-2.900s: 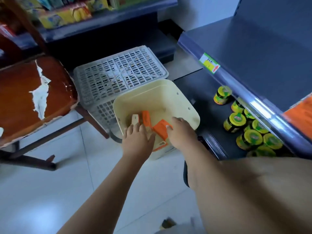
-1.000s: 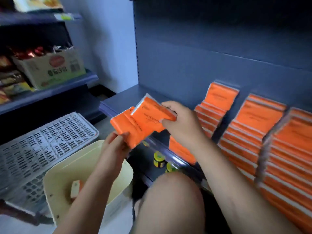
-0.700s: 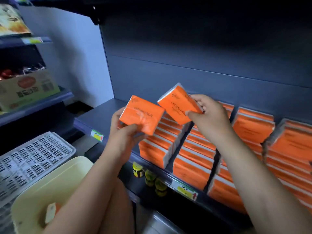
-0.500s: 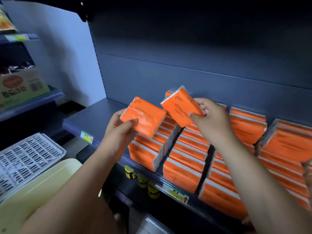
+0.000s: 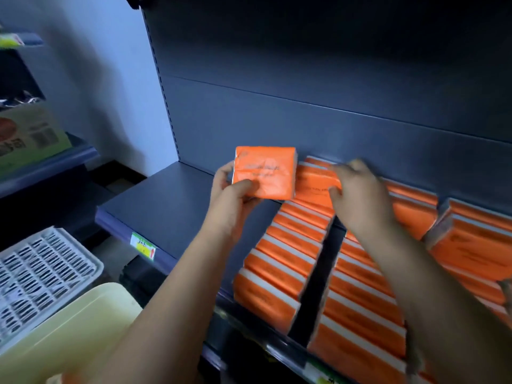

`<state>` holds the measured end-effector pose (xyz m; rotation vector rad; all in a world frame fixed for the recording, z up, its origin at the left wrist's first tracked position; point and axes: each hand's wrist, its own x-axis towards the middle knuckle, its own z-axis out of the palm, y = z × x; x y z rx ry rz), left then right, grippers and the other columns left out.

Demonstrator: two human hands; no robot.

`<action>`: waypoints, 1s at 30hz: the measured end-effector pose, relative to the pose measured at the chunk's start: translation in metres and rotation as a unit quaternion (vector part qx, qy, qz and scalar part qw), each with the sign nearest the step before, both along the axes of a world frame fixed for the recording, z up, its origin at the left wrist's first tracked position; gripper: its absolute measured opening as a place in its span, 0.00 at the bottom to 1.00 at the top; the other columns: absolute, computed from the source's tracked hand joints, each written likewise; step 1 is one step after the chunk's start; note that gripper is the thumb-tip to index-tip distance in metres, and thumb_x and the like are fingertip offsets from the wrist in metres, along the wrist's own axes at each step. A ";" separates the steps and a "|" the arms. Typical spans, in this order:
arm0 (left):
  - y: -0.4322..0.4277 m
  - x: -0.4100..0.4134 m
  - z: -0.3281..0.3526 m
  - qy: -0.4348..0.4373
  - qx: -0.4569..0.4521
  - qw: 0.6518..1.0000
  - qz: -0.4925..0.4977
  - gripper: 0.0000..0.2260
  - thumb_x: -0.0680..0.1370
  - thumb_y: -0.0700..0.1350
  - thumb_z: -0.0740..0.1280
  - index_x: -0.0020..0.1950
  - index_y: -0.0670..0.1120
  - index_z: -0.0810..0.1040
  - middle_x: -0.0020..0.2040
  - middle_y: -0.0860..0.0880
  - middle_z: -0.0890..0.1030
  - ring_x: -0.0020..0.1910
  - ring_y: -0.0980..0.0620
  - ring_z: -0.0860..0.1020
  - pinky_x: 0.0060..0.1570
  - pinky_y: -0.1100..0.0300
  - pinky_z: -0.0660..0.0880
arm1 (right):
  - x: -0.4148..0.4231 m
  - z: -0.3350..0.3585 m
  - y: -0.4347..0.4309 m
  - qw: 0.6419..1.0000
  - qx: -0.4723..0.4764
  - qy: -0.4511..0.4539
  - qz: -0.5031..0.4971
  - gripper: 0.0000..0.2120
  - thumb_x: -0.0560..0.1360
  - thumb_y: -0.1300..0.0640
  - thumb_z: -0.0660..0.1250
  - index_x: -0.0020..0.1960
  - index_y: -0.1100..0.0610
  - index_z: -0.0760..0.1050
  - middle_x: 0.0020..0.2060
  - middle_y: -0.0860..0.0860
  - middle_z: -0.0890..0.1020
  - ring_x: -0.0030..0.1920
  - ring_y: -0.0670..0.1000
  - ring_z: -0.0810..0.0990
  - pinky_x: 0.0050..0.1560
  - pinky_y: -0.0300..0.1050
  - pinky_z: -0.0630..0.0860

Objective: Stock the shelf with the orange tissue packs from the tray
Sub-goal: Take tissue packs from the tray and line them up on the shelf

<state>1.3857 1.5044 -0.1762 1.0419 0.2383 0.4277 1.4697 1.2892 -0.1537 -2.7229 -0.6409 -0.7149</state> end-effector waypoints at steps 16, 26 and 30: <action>0.000 0.038 -0.004 -0.006 -0.078 0.995 -0.060 0.23 0.75 0.31 0.61 0.69 0.45 0.74 0.54 0.44 0.86 0.52 0.45 0.84 0.52 0.50 0.82 | -0.005 -0.014 0.010 0.996 -0.060 -0.033 -0.048 0.19 0.76 0.56 0.71 0.65 0.61 0.78 0.61 0.58 0.78 0.69 0.62 0.71 0.68 0.57 0.72; -0.020 0.019 -0.006 0.002 0.071 0.994 -0.085 0.20 0.77 0.31 0.64 0.64 0.49 0.76 0.56 0.42 0.84 0.52 0.49 0.85 0.52 0.53 0.82 | -0.067 -0.009 0.021 0.921 0.360 0.144 0.038 0.20 0.81 0.60 0.66 0.72 0.51 0.77 0.64 0.44 0.81 0.66 0.44 0.78 0.69 0.44 0.74; -0.021 0.023 -0.023 0.015 0.329 0.944 -0.029 0.13 0.80 0.47 0.69 0.64 0.55 0.79 0.58 0.52 0.80 0.59 0.51 0.80 0.64 0.49 0.77 | -0.072 -0.013 0.017 0.884 0.421 0.204 -0.001 0.19 0.82 0.59 0.67 0.71 0.46 0.77 0.58 0.45 0.83 0.57 0.45 0.82 0.61 0.45 0.79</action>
